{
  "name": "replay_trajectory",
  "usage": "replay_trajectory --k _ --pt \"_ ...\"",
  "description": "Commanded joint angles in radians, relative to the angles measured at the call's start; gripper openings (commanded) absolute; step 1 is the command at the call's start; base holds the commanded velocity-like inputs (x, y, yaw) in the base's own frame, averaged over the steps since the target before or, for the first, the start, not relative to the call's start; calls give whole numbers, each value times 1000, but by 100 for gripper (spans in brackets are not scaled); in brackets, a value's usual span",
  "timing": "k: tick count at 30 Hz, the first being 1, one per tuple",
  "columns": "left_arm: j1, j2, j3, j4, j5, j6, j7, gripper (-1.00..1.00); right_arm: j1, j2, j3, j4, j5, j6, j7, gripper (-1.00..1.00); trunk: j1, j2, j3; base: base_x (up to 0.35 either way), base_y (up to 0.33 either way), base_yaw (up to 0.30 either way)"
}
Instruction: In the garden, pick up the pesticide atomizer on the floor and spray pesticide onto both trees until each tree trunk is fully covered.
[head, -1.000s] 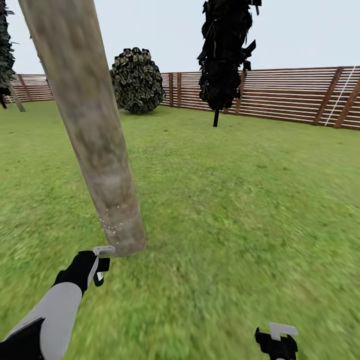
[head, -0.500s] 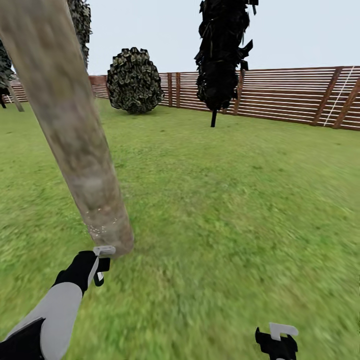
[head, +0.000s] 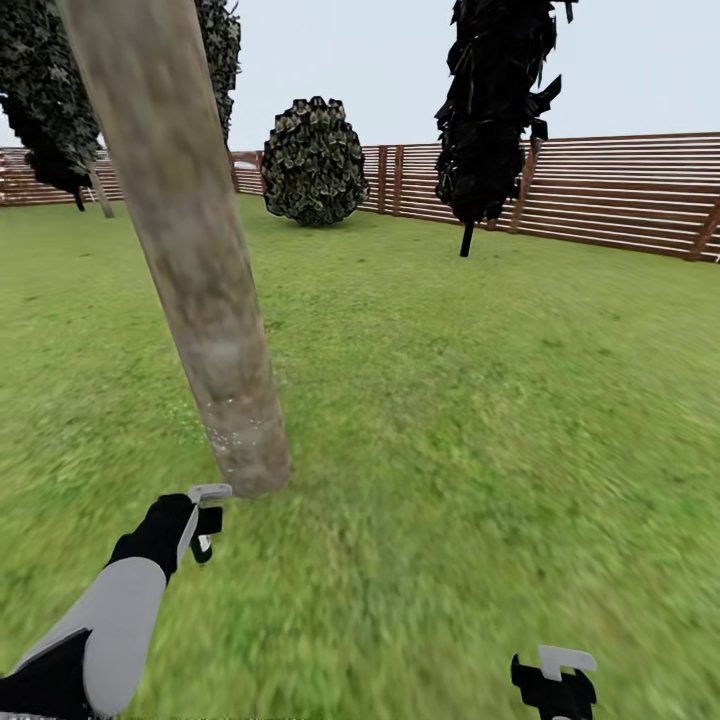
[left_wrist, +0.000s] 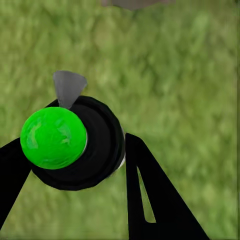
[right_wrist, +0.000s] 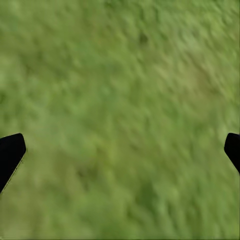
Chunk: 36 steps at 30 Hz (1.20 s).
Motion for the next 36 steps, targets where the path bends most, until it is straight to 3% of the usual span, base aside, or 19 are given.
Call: replay_trajectory --k 1,5,10,13,14,15,17,19,22,36 --pt "-11 -4 4 -4 -10 6 -5 -100 -1 0 -8 2 11 -4 -4 100 0 0 -1 -1 -1 94" --pt "-107 -12 2 3 -8 37 -9 -100 -1 -3 -6 2 12 -4 -5 100 0 0 -1 0 0 25" --pt "-169 -4 -1 -4 -9 101 -43 -100 -1 -3 -8 2 11 -4 -5 100 0 0 -1 0 0 0" --pt "-173 18 -2 -10 -14 107 -99 -100 -1 -7 -8 2 11 -4 -5 100 0 0 -1 0 0 0" --pt "-169 53 -4 -11 -15 109 -123 -100 -1 -9 -8 2 11 -4 -5 100 0 0 -1 0 0 0" --pt "-165 61 -6 -11 -16 108 -127 -100 -1 -9 -8 2 11 -4 -5 100 0 0 -1 0 0 0" --pt "-163 61 -18 -10 -16 108 -129 -100 -1 -9 -8 2 11 -4 -5 100 0 0 -1 0 0 0" --pt "-161 49 -94 -11 -15 108 -129 -100 -1 -9 -8 2 11 -4 -5 100 0 0 -1 10 -3 0" --pt "-162 37 -125 -12 -13 108 -128 -100 -1 -9 -7 2 11 -4 -5 100 0 0 -1 150 -101 0" --pt "-160 43 -128 -42 -11 109 -128 -100 -1 -9 -6 2 11 -4 -5 100 0 0 -1 79 -237 0"
